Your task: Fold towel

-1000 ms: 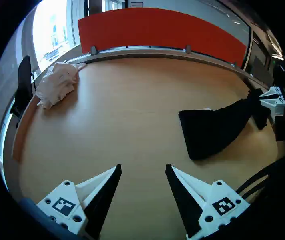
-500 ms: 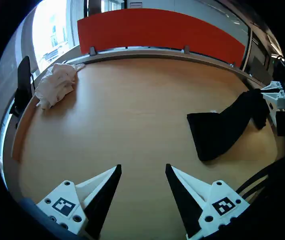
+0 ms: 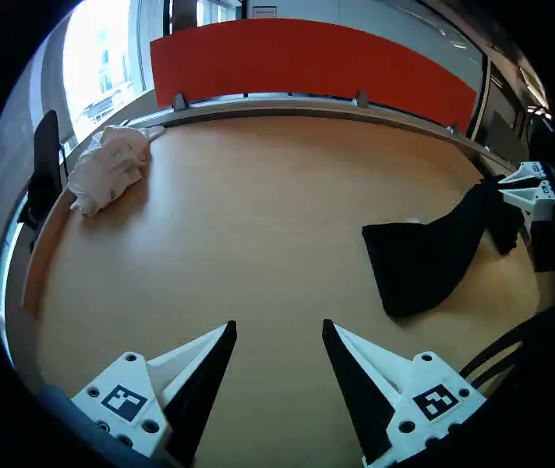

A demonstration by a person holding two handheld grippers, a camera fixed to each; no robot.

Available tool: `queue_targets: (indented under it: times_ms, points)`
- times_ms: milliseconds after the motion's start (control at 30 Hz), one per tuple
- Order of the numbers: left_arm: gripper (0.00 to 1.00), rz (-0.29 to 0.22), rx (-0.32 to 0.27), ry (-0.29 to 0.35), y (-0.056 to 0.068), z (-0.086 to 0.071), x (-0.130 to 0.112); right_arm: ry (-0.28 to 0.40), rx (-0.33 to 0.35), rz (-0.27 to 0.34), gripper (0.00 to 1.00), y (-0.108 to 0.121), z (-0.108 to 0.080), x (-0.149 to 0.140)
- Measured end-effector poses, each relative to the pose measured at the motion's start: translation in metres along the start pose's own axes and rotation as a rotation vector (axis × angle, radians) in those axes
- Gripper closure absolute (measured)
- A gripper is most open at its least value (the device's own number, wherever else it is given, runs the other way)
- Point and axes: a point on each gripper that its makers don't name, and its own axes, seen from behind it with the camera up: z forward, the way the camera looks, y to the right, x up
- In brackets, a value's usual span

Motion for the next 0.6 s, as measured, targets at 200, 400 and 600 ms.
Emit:
queue_targets:
  times_ms: [200,400,600]
  points:
    - [0.19,-0.007,0.000,0.003,0.000,-0.001,0.001,0.002,0.046,-0.005,0.94,-0.019,0.018,0.006]
    - [0.19,-0.012,0.004,0.005,-0.003,-0.003,0.001,-0.004,0.088,-0.014,0.95,-0.037,0.034,0.008]
    - [0.19,-0.023,0.011,0.007,-0.009,-0.004,0.001,-0.012,0.111,-0.023,0.95,-0.045,0.042,0.009]
